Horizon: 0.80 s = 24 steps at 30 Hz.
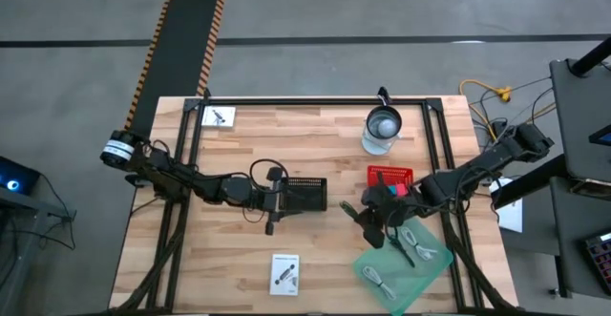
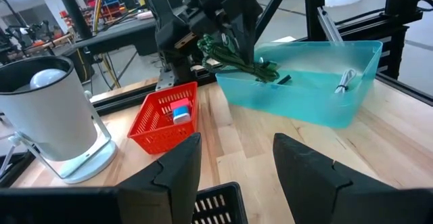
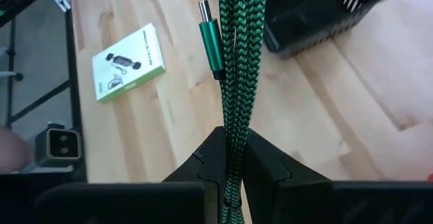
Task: Pick and place items into bin
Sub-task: Put the green charger cable into the blue bin
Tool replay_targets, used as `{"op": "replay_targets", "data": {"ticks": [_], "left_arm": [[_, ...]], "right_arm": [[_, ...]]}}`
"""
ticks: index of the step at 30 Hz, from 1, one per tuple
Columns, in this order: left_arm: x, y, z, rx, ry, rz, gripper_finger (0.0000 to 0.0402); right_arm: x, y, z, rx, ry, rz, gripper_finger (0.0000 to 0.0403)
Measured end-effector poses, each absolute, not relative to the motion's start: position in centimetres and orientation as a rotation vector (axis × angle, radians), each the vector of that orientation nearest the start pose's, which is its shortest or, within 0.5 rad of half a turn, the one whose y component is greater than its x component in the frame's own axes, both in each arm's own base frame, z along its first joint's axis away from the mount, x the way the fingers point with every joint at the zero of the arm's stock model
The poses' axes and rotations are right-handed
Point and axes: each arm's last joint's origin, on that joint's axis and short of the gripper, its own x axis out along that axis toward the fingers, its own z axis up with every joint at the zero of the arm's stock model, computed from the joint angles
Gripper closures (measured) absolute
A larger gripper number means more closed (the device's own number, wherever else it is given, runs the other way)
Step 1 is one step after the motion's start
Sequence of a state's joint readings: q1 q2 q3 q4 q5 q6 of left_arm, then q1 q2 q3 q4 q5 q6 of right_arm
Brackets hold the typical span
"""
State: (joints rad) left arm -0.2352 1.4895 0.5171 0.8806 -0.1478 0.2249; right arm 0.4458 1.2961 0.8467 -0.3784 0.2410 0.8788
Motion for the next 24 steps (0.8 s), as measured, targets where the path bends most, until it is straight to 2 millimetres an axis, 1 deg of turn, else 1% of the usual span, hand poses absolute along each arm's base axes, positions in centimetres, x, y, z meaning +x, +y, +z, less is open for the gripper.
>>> {"op": "replay_targets", "data": {"ticks": [7,16,20,24], "left_arm": [[27.54,-6.16,18.92,0.242,0.080,-0.097,0.0233],[27.62,-6.18,19.06,0.242,0.075,-0.097,0.0233],[27.64,-6.17,19.10,0.242,0.073,-0.096,0.0233],[27.64,-6.18,19.10,0.242,0.073,-0.096,0.0233]], "right_arm": [[23.59,10.69,23.33,0.661,0.831,-0.178,0.0377],[23.46,10.74,23.22,0.757,0.860,-0.203,0.0377],[23.39,10.87,23.19,0.814,0.899,-0.183,0.0377],[23.32,10.97,23.62,0.854,0.940,-0.180,0.0377]]}}
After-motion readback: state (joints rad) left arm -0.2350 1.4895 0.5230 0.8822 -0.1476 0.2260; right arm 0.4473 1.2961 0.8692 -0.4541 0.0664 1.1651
